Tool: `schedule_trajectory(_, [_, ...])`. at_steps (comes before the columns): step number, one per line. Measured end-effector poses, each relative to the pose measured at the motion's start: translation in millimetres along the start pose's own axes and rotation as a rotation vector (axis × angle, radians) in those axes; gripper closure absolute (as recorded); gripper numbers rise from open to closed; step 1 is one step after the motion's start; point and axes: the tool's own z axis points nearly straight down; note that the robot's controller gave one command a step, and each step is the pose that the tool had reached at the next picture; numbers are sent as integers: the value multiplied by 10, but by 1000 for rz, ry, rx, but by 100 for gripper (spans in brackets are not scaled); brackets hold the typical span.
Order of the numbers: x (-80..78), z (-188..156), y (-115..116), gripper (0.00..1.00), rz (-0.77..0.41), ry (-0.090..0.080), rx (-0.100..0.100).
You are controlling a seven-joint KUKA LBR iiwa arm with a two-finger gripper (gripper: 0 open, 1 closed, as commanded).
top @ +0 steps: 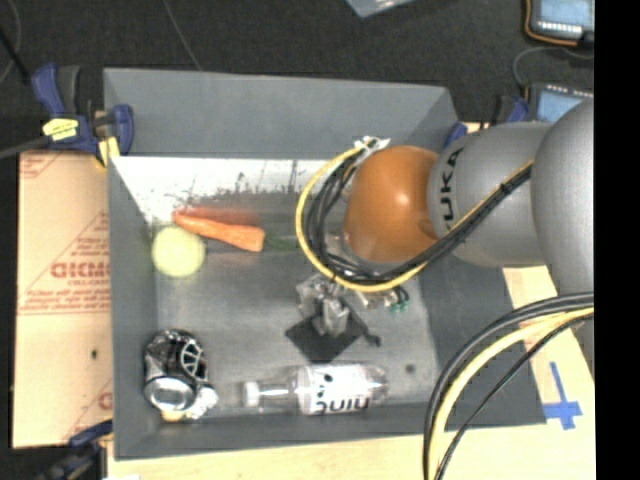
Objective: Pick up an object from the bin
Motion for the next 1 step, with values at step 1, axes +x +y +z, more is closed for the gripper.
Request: schedule_trajectory(1, [-215,-1701,32,100,-58,-11,6])
